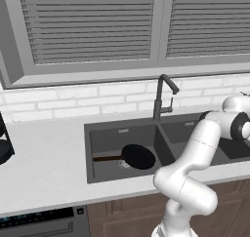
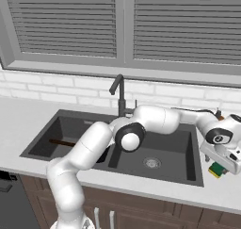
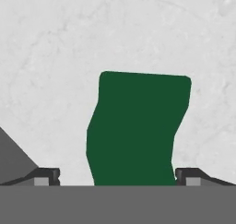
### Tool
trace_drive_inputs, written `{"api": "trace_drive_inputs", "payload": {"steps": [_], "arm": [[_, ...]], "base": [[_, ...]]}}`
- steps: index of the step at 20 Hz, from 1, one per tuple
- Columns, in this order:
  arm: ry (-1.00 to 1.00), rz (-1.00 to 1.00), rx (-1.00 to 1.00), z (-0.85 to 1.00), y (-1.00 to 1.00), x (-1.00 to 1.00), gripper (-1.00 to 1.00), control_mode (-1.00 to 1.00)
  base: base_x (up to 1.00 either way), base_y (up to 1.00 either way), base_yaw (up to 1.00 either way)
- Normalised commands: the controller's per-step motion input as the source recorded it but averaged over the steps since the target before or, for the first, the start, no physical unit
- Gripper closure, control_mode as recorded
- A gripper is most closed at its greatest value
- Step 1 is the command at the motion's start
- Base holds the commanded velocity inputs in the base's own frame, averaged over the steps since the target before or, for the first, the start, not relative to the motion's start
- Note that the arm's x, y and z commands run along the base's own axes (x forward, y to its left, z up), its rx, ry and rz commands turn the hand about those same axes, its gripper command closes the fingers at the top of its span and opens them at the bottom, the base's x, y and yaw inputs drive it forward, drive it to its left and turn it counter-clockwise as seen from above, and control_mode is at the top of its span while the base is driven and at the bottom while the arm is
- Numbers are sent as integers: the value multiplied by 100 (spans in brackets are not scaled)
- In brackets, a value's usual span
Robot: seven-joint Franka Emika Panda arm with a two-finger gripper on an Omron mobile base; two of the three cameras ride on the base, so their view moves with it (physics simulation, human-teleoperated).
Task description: Pick the pan and sponge and place them into the sink. Then turn on the water.
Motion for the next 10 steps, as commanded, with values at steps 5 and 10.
{"api": "trace_drive_inputs", "payload": {"steps": [5,10], "arm": [[0,-2,-1,-16,-2,0,-100,-100],[0,-1,0,-4,-12,0,-100,-100]], "base": [[0,0,0],[0,0,0]]}}
